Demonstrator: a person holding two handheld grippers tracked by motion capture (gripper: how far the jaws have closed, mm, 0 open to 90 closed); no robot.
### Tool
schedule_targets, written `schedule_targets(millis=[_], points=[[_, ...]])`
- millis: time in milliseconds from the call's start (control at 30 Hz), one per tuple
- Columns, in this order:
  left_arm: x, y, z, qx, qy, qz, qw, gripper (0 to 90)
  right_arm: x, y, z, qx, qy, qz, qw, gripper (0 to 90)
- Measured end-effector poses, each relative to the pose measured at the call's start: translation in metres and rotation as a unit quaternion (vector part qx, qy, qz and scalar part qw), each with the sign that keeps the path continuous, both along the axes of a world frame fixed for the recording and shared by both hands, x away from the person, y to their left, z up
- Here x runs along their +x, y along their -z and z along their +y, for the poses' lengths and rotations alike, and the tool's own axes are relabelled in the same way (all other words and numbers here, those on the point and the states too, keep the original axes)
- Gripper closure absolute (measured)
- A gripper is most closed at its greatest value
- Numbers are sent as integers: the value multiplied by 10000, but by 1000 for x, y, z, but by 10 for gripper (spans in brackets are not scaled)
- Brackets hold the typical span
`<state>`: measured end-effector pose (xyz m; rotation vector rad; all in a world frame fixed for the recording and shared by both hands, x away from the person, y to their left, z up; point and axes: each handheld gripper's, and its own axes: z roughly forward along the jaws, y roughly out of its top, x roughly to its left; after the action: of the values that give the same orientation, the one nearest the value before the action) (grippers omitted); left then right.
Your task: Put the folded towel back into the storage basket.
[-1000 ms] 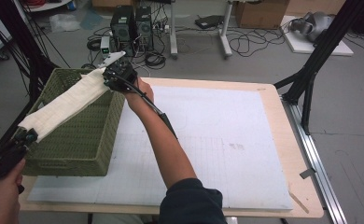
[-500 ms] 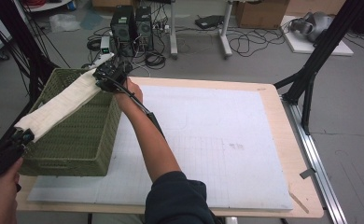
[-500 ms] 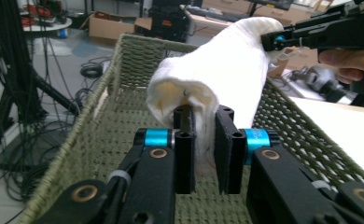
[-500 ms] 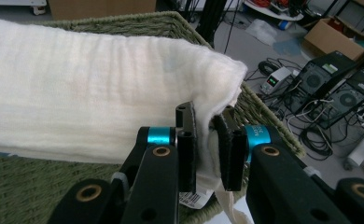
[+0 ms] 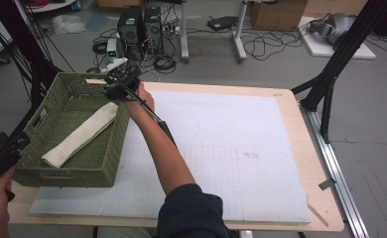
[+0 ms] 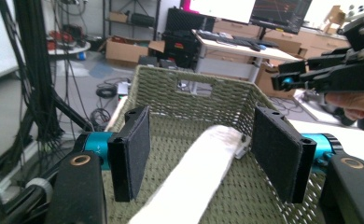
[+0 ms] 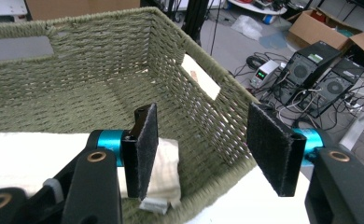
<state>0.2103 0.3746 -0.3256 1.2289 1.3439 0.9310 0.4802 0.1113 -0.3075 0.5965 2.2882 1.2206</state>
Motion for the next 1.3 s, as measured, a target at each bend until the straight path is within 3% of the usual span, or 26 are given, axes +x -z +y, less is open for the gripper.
schedule_targets(millis=[200,500,633,733,900,1133,1300], points=[[5,3,-7,-117,402,-75,9991,365,-6,-6,-28,215,-146,77,9996,402],[17,2,-29,-358,1157,-126,9926,259,-26,-1,-77,403,-291,150,9986,279],[22,1,-42,-349,1511,-131,9878,229,-38,5,-102,299,-405,107,9987,246],[26,1,-54,-349,1776,-157,9834,215,-47,11,-123,380,-361,183,9985,209],[32,-1,-74,-213,2057,-129,9783,216,-63,21,-160,654,-183,249,9974,190],[39,-1,-104,-72,2426,-92,9701,217,-85,32,-205,782,97,248,9966,171],[42,-3,-123,18,2709,-134,9625,218,-104,38,-235,829,277,209,9960,133]])
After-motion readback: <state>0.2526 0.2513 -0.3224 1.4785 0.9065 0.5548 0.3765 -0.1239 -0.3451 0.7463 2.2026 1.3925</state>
